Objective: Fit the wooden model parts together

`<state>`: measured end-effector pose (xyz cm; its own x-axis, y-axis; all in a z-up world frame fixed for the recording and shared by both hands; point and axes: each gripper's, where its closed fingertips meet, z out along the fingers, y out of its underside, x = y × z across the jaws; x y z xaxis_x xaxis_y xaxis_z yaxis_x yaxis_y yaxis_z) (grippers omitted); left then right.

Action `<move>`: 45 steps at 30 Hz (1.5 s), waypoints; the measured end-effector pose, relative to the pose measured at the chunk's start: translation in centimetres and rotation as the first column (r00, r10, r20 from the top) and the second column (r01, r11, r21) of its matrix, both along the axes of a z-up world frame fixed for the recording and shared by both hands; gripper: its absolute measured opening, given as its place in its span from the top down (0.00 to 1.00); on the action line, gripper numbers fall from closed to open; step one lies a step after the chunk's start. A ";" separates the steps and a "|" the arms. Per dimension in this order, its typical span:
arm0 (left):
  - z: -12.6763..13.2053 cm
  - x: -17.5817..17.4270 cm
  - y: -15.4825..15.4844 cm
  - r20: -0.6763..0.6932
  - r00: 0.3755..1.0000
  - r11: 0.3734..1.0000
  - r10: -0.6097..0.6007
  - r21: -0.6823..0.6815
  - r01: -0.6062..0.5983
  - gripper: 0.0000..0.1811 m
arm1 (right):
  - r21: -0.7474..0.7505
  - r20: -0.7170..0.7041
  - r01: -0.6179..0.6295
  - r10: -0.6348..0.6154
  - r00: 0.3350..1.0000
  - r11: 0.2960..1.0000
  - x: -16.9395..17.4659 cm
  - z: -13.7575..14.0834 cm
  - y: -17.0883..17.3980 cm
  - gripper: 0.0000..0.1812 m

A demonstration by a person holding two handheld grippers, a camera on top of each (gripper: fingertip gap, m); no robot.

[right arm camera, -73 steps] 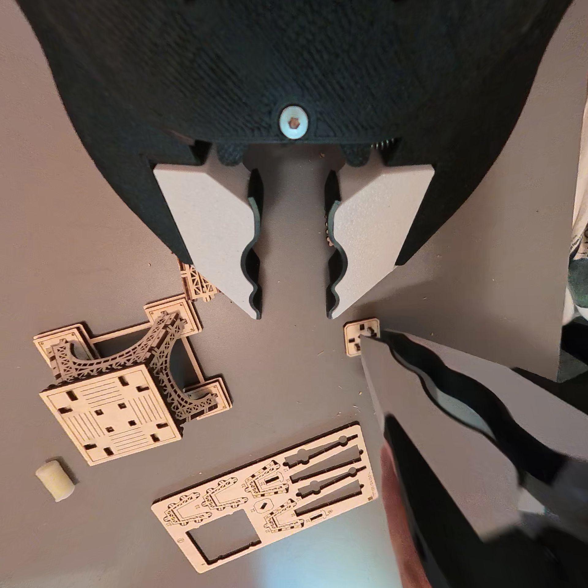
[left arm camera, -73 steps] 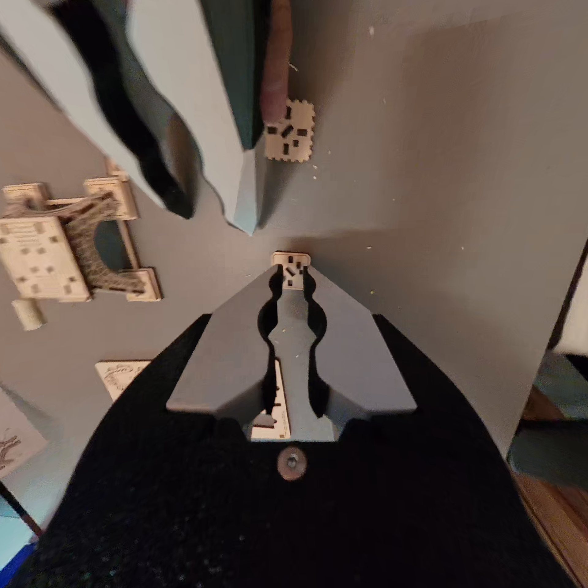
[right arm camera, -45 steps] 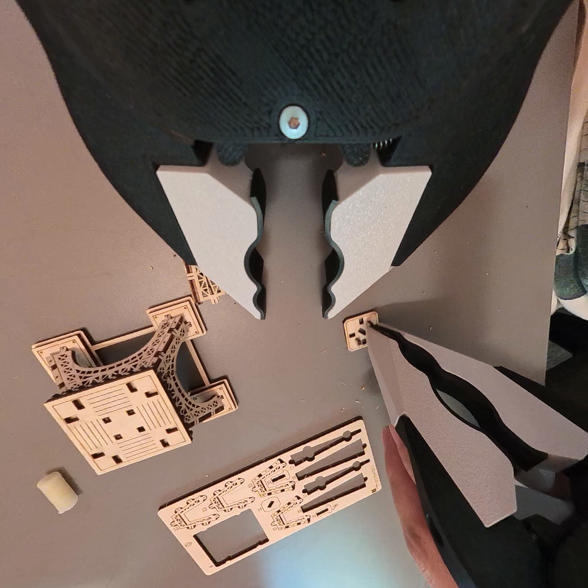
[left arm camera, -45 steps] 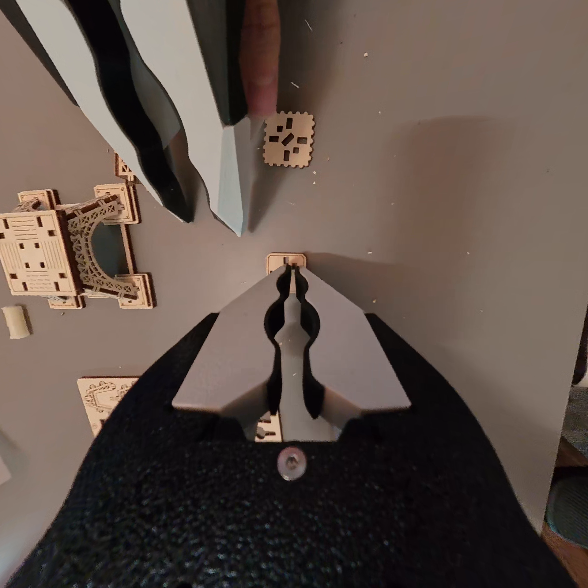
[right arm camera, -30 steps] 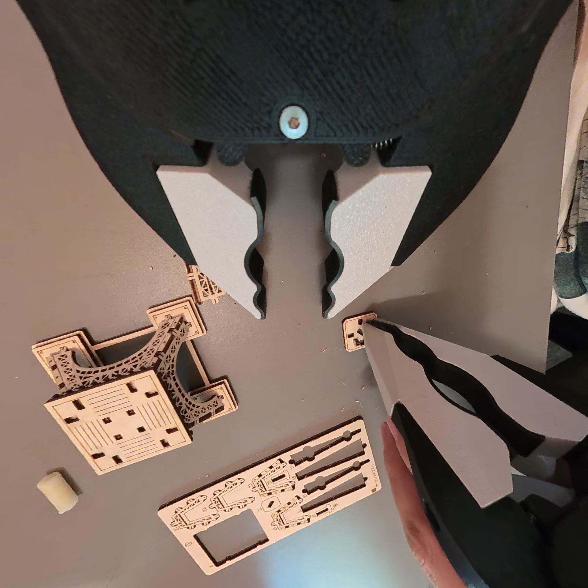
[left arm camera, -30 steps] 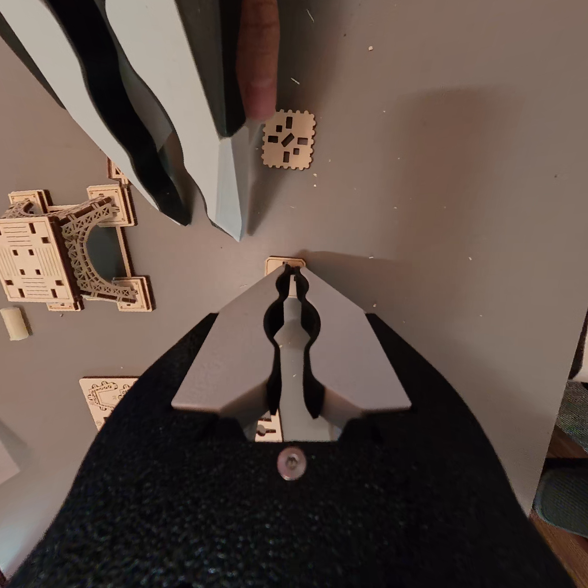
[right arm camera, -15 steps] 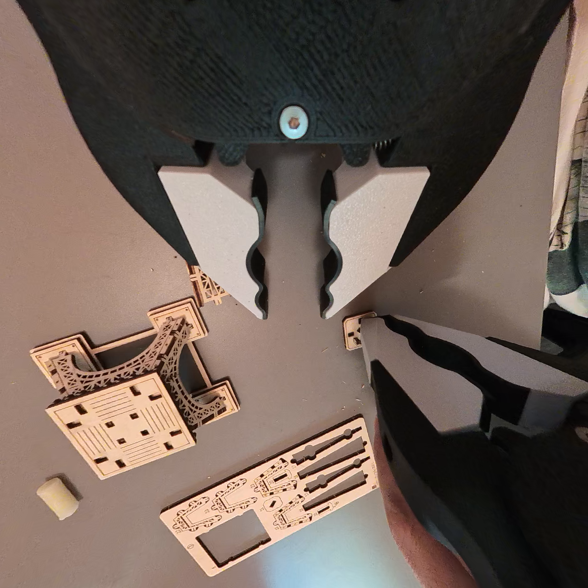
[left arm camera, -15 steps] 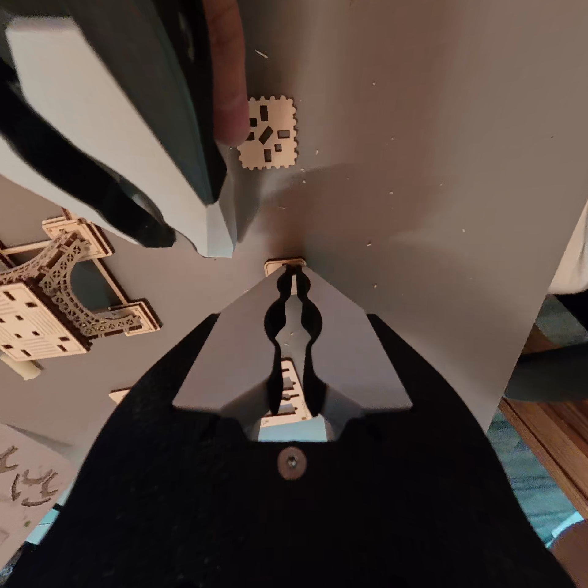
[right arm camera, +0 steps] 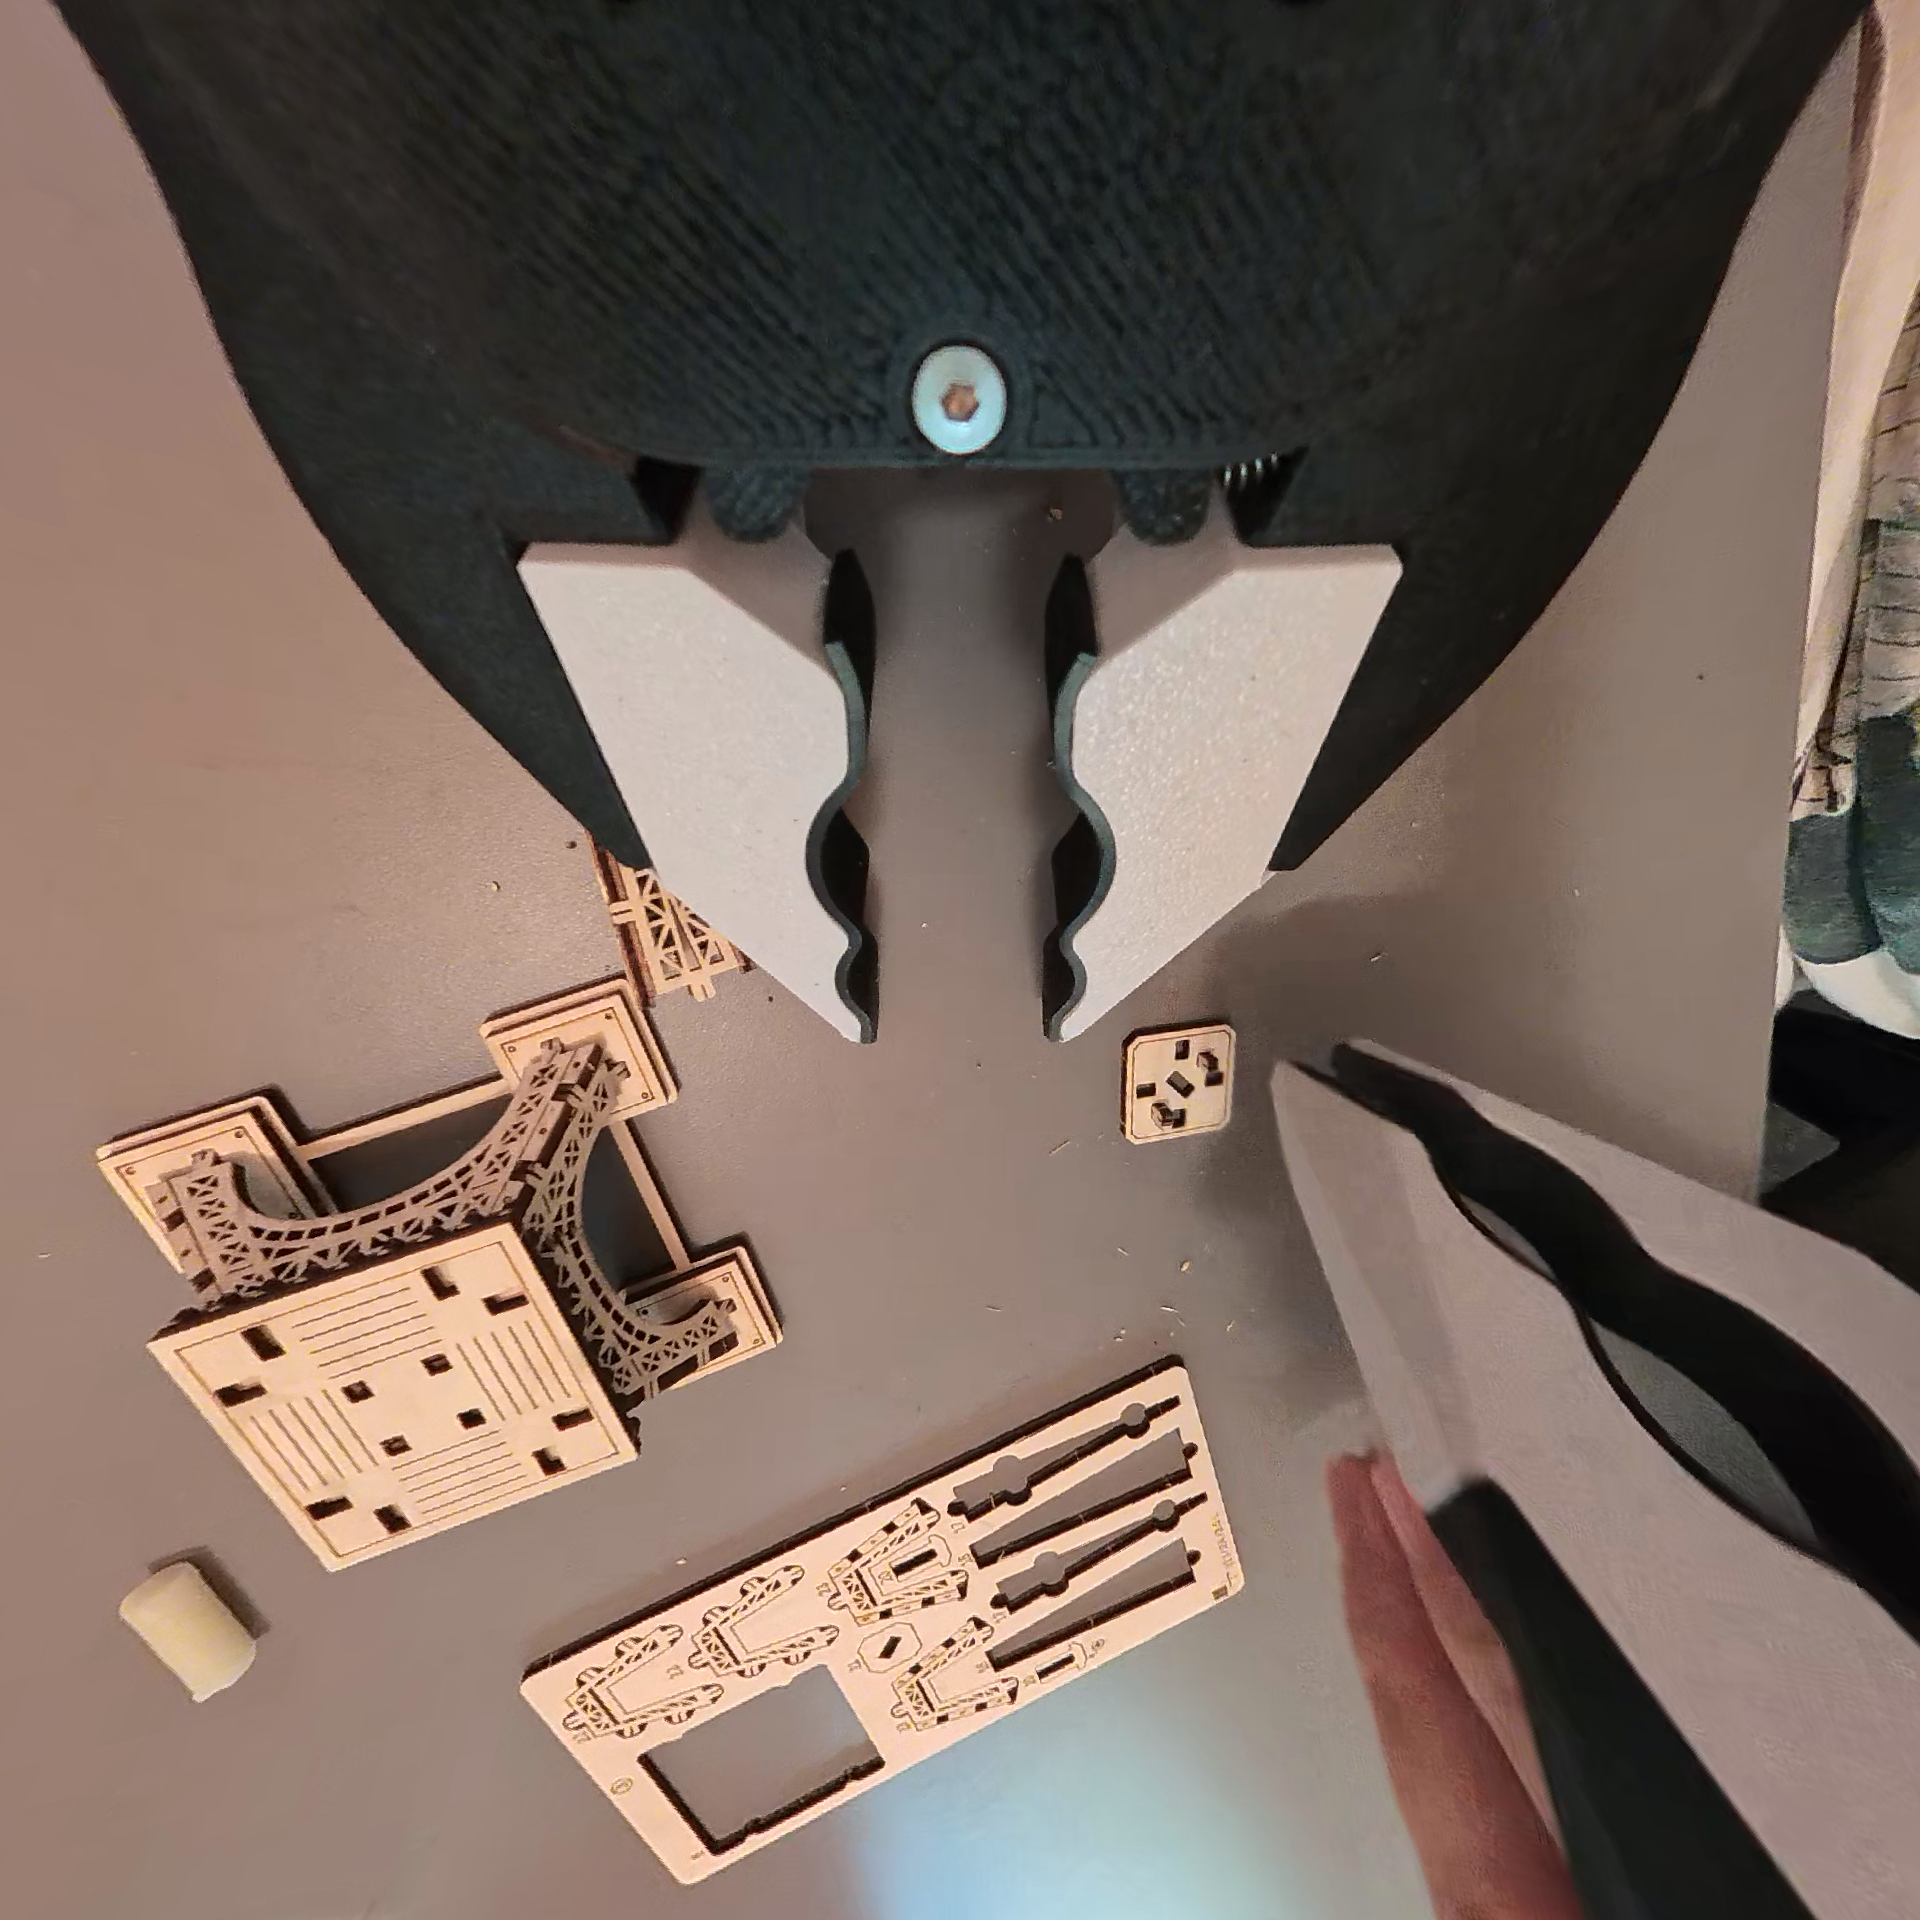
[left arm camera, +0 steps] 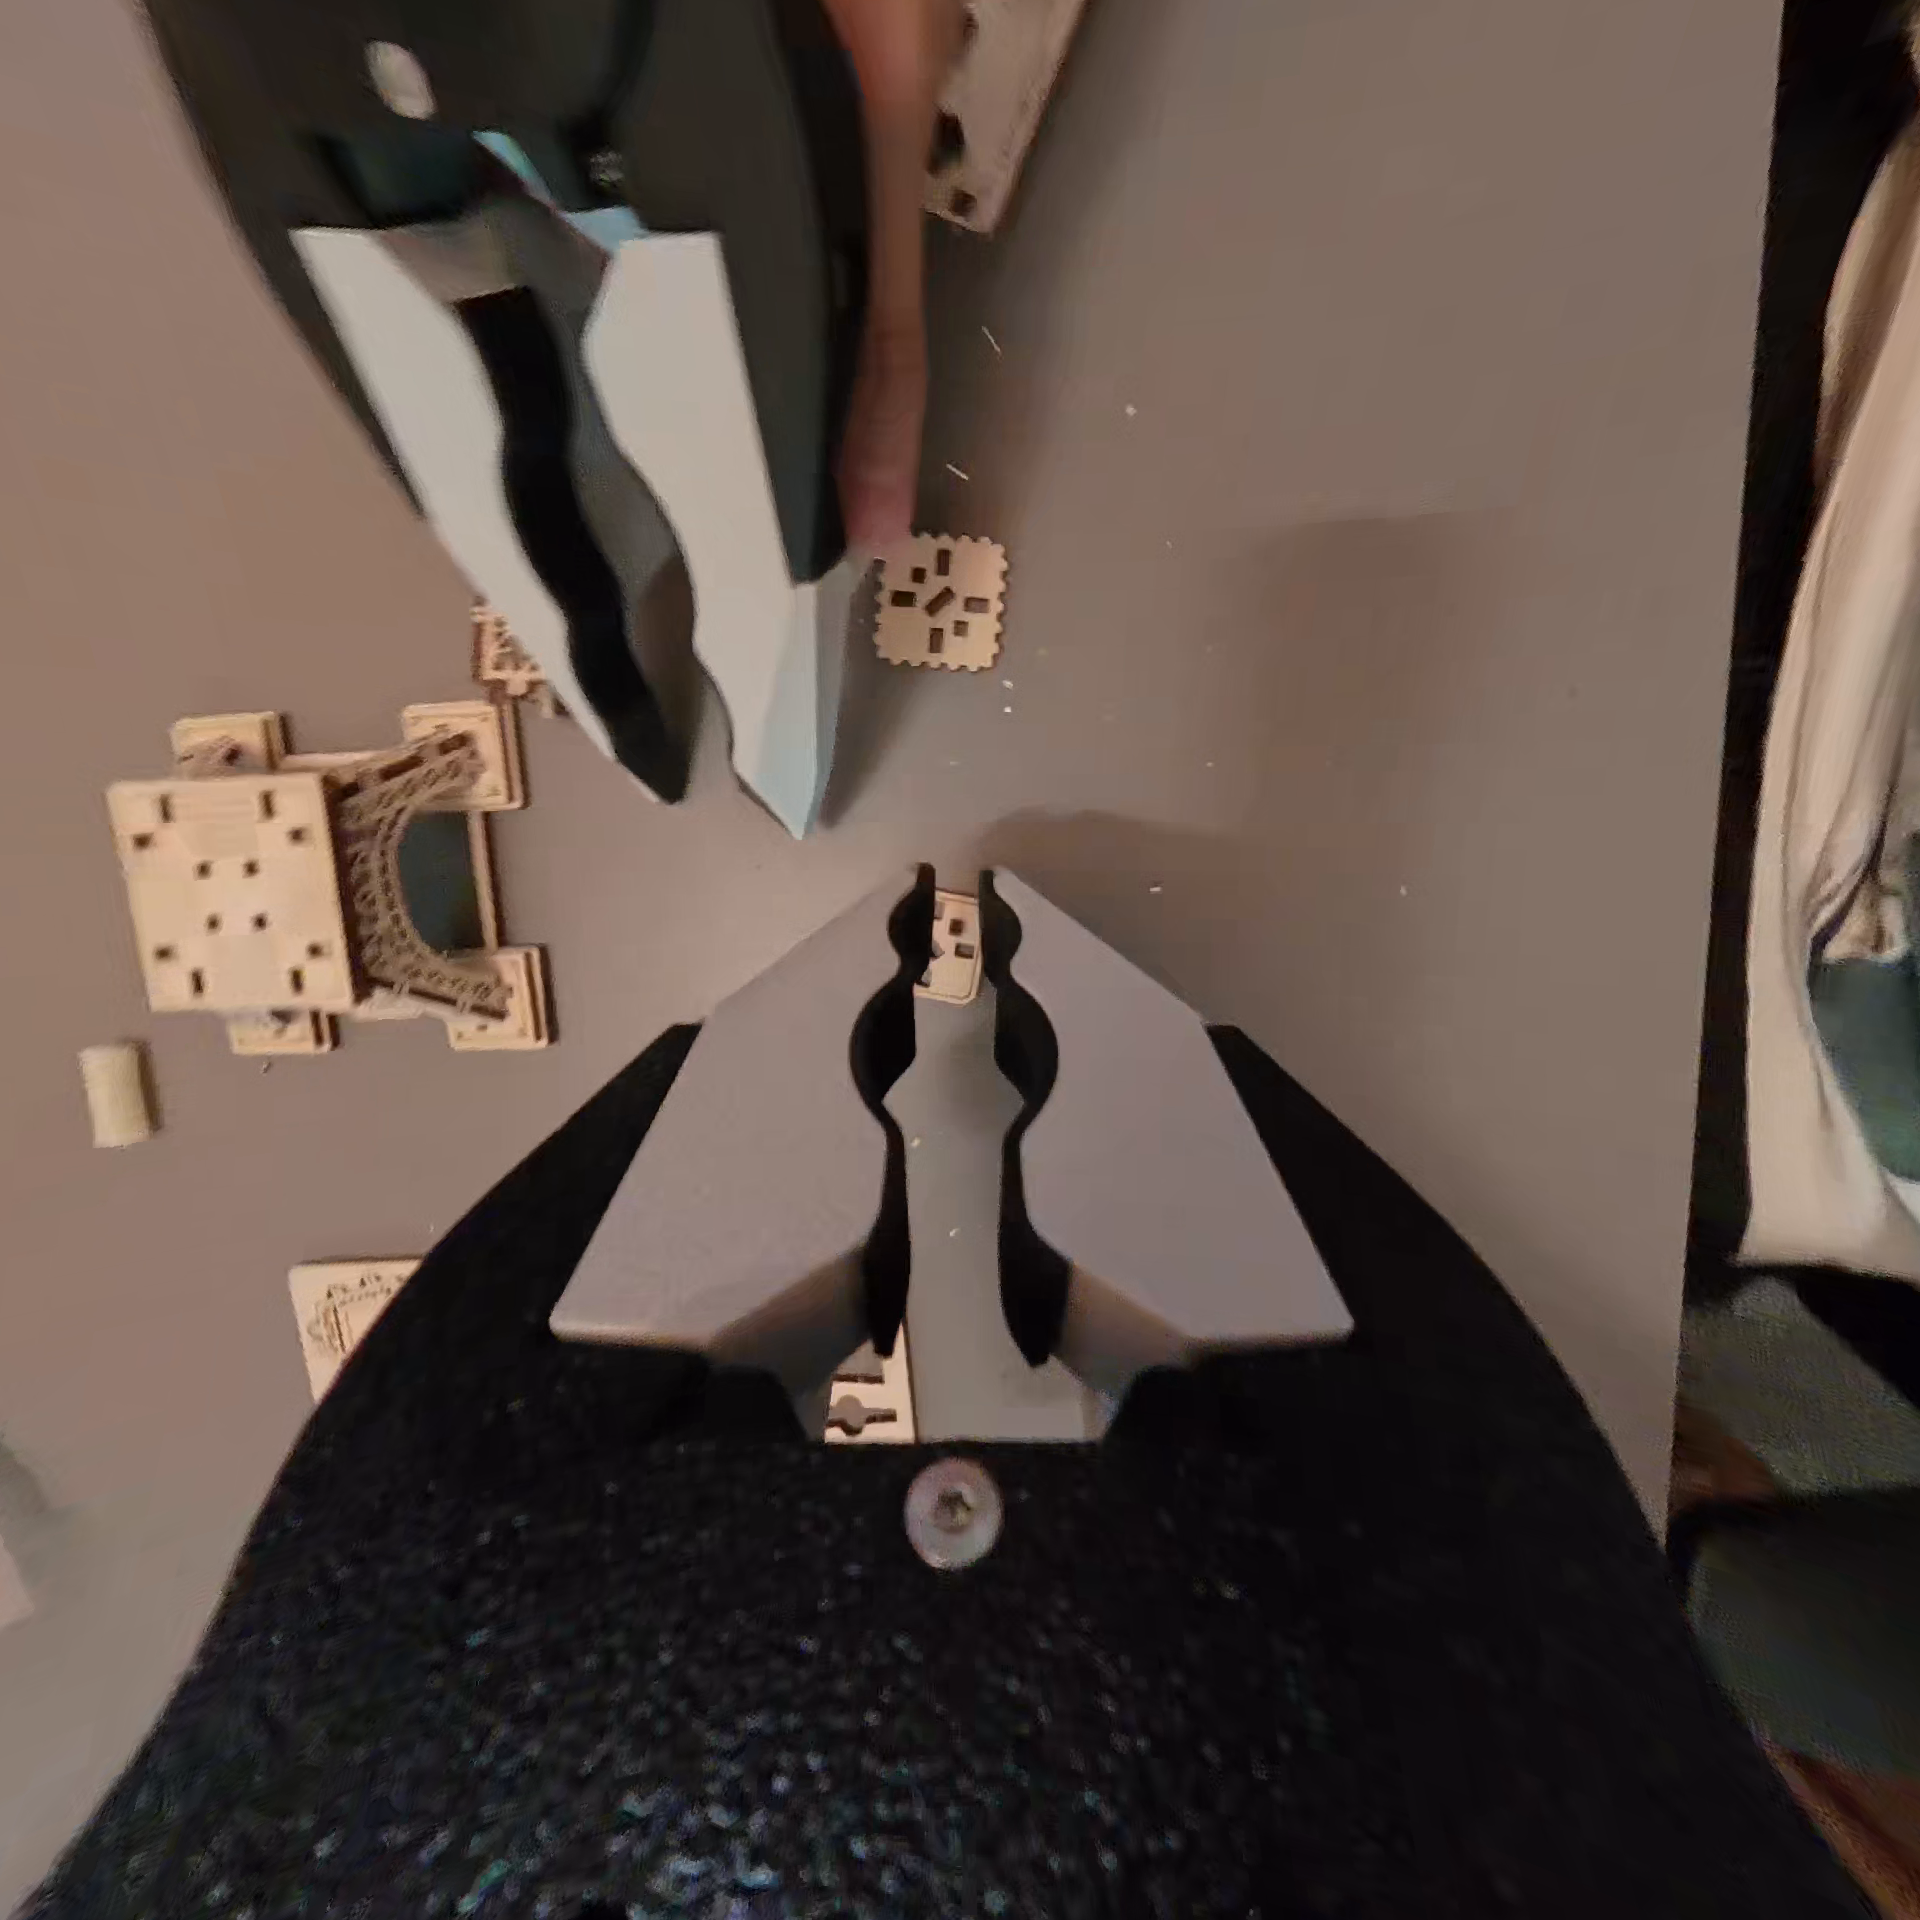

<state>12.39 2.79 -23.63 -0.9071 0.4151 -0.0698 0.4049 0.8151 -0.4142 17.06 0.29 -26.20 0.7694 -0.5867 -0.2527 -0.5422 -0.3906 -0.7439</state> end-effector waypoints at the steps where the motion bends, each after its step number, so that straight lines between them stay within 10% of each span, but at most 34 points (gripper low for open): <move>1: 0.3 0.3 0.1 0.000 0.999 0.999 0.033 -0.039 -0.033 0.97 | 0.001 -0.002 0.001 -0.001 1.000 1.000 0.0 0.0 0.0 0.84; 19: -1.9 2.9 2.8 -0.042 0.946 0.911 0.323 -0.256 -0.323 0.91 | -0.041 0.057 -0.079 0.082 0.995 0.996 -0.7 0.0 0.4 0.76; 27: -2.8 2.2 2.1 -0.187 0.953 0.924 0.239 -0.258 -0.282 0.75 | -0.046 0.174 -0.145 0.151 0.973 0.988 -1.8 2.4 -1.1 0.67; 45: -3.2 1.8 0.8 -0.193 0.924 0.877 0.330 -0.300 -0.375 0.83 | -0.130 0.260 -0.108 0.139 0.956 0.986 -4.6 1.8 -1.3 0.78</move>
<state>14.15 3.56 -26.85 -0.9991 0.0406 -0.0150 0.0393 0.7038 -0.7093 12.42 -1.01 -24.39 0.8679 -0.4955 0.0345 -0.2717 -0.5318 -0.8021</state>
